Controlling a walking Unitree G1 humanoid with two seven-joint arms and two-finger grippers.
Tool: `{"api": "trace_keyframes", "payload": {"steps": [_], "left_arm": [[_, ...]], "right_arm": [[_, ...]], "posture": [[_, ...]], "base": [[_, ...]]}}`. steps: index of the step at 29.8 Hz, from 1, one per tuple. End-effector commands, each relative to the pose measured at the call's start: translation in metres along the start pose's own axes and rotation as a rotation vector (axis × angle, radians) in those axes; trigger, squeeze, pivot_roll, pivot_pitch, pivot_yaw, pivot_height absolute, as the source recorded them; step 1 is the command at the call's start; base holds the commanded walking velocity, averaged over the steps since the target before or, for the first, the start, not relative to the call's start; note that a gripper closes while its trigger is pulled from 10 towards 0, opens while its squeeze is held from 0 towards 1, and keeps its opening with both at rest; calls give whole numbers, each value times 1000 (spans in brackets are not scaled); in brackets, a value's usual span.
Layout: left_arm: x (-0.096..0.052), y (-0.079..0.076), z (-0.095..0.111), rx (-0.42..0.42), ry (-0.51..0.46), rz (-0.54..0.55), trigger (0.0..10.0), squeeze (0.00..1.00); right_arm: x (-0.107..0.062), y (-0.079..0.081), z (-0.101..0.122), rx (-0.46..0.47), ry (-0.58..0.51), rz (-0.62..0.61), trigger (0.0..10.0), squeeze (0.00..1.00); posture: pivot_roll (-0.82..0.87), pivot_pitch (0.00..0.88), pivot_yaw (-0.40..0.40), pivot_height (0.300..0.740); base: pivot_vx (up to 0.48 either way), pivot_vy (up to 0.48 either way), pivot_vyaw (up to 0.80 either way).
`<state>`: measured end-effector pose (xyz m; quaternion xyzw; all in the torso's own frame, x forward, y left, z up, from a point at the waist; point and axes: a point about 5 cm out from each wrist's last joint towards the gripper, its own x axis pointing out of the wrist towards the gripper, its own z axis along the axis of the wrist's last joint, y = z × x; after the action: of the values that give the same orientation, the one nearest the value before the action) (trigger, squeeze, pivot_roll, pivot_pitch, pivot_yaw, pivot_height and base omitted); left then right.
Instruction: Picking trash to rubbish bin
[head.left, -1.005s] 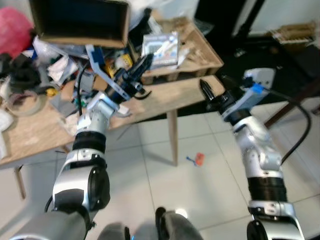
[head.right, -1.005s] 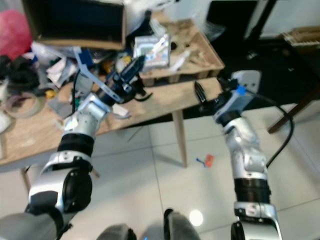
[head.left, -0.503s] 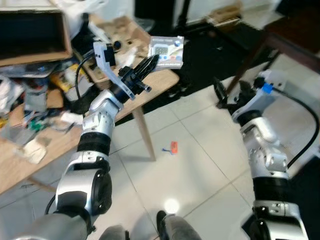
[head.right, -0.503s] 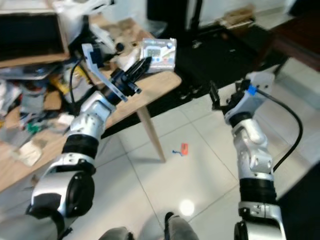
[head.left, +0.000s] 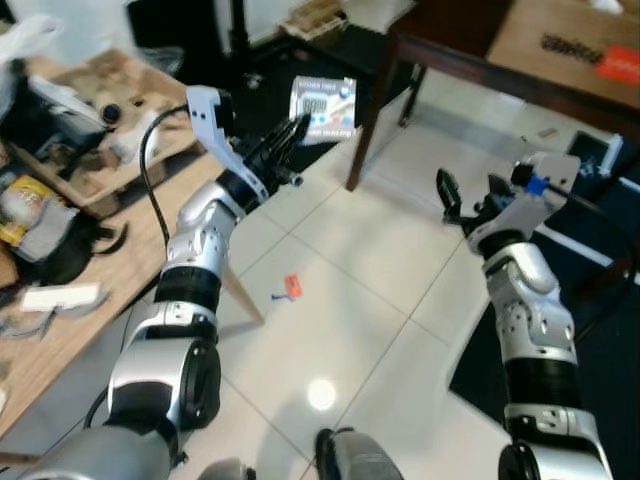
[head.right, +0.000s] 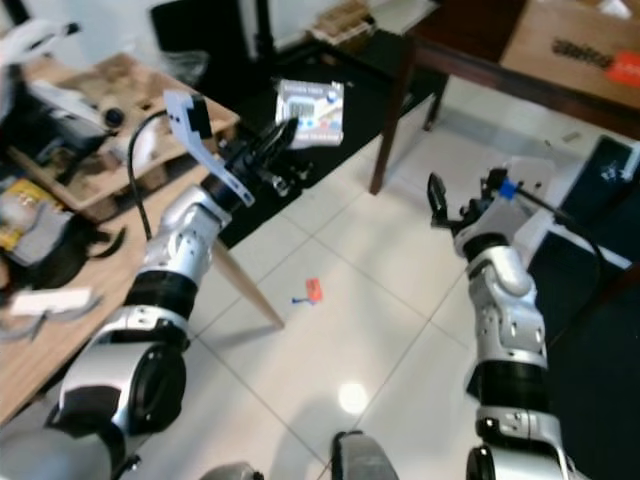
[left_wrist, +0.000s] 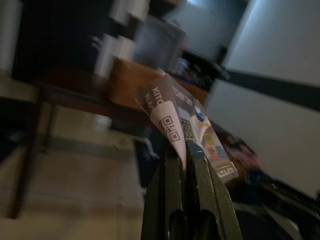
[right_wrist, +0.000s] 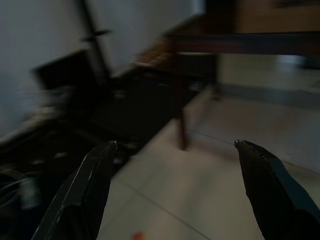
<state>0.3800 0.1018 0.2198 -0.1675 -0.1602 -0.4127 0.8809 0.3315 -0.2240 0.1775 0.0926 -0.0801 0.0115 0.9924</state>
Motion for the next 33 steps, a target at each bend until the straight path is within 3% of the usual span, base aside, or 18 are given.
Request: {"api": "trace_keyframes", "payload": {"steps": [1, 18, 23, 33], "left_arm": [[2, -1, 1, 22, 7, -9, 10000, 0], [4, 1, -5, -13, 45, 6, 10000, 0], [4, 1, -8, -2, 34, 27, 10000, 0], [5, -7, -15, -3, 33, -9, 10000, 0]], "right_arm": [[0, -4, 3, -11, -10, -20, 10000, 0], [2, -8, 4, -20, -15, -55, 10000, 0], [4, -4, 4, -16, -33, -34, 10000, 0], [5, 3, 5, 0, -50, -13, 10000, 0]], "posture": [[87, 120, -20, 740], [73, 100, -29, 740], [74, 95, -33, 740], [76, 106, -31, 740]], "base": [[0, 0, -800], [0, 0, -800], [0, 0, 0], [319, 0, 0]]}}
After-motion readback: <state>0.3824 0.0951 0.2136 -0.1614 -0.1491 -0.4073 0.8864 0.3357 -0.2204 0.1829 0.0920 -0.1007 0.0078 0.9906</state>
